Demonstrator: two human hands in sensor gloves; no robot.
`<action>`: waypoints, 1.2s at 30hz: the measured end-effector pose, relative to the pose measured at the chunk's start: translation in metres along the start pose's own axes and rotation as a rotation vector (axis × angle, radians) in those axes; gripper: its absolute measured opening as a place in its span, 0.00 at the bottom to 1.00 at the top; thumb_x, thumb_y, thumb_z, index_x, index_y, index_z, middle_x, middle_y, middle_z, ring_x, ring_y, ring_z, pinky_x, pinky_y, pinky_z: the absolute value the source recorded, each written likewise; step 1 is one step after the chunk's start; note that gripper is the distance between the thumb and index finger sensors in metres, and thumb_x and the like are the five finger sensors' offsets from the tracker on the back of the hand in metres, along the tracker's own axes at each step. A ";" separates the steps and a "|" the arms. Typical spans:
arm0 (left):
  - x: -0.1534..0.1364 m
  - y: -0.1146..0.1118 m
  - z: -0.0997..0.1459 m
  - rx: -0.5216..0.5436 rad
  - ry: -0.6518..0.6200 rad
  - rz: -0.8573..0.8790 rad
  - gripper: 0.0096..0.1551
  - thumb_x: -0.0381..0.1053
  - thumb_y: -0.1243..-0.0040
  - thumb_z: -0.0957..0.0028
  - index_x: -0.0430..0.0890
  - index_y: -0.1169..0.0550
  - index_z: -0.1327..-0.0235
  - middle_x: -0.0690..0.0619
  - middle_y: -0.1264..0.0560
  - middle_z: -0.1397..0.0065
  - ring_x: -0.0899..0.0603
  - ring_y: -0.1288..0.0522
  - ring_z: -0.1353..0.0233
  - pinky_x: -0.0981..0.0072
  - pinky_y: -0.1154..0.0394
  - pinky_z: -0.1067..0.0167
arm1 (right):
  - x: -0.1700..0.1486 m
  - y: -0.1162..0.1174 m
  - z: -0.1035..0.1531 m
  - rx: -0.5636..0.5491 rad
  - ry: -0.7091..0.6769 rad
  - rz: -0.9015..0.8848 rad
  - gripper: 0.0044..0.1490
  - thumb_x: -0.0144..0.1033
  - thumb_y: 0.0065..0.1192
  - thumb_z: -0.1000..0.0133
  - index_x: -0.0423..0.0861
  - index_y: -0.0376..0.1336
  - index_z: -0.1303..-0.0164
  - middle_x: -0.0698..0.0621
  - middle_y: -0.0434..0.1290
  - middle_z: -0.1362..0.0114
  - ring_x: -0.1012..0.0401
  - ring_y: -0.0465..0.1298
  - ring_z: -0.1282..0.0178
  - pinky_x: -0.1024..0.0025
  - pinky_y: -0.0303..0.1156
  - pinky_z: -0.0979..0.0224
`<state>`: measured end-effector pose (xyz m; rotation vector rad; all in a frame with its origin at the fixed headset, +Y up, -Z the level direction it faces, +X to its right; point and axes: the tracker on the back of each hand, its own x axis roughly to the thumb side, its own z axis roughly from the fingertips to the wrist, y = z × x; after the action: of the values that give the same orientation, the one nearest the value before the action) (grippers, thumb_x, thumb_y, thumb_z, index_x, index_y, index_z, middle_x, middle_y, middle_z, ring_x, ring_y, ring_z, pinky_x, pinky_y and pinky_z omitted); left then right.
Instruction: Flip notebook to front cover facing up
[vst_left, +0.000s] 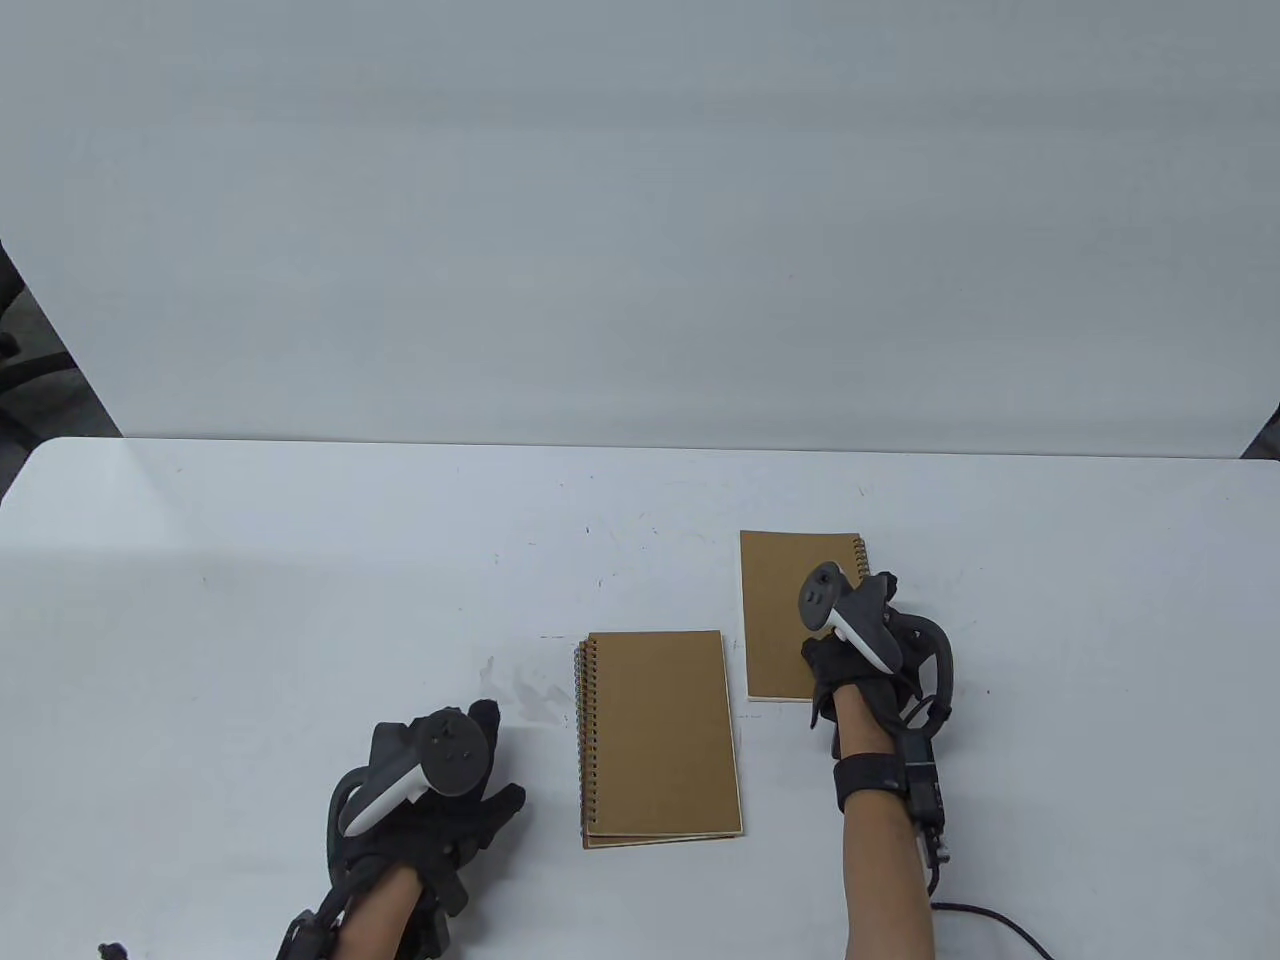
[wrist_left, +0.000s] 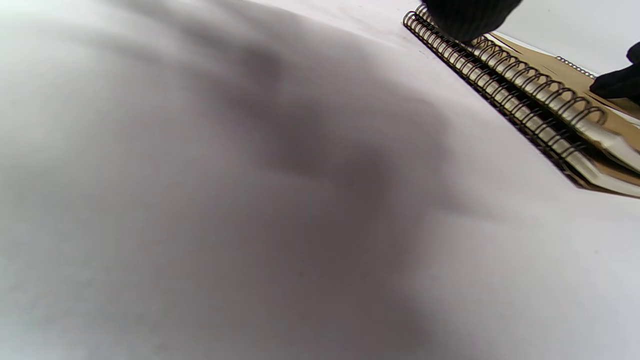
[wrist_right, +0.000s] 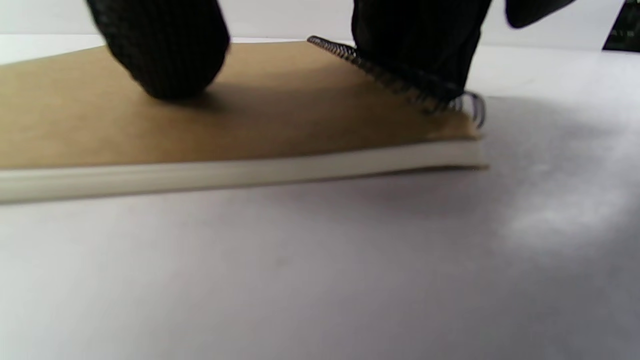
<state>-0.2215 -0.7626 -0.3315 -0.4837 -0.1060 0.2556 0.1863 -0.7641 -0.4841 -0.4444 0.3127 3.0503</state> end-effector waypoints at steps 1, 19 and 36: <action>-0.001 0.000 0.000 -0.003 0.003 0.003 0.54 0.65 0.53 0.37 0.52 0.71 0.20 0.36 0.67 0.15 0.22 0.67 0.17 0.20 0.58 0.29 | -0.001 0.000 -0.002 0.018 0.011 -0.014 0.69 0.50 0.65 0.49 0.17 0.34 0.24 0.23 0.65 0.27 0.35 0.72 0.34 0.23 0.55 0.33; 0.002 0.000 0.001 -0.048 -0.034 0.053 0.53 0.64 0.53 0.37 0.51 0.70 0.20 0.35 0.66 0.15 0.22 0.68 0.18 0.22 0.57 0.29 | -0.008 -0.090 0.056 -0.149 -0.138 -0.290 0.53 0.32 0.68 0.47 0.23 0.44 0.23 0.49 0.74 0.47 0.60 0.83 0.57 0.39 0.71 0.37; 0.009 -0.003 0.007 -0.088 -0.070 0.081 0.54 0.64 0.54 0.37 0.51 0.71 0.20 0.34 0.67 0.15 0.21 0.68 0.19 0.22 0.58 0.29 | 0.064 -0.084 0.198 -0.231 -0.167 -0.064 0.51 0.33 0.68 0.46 0.24 0.46 0.23 0.49 0.74 0.49 0.61 0.84 0.59 0.42 0.72 0.38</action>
<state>-0.2132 -0.7593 -0.3234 -0.5677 -0.1664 0.3488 0.0760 -0.6406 -0.3331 -0.2010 -0.0605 3.0452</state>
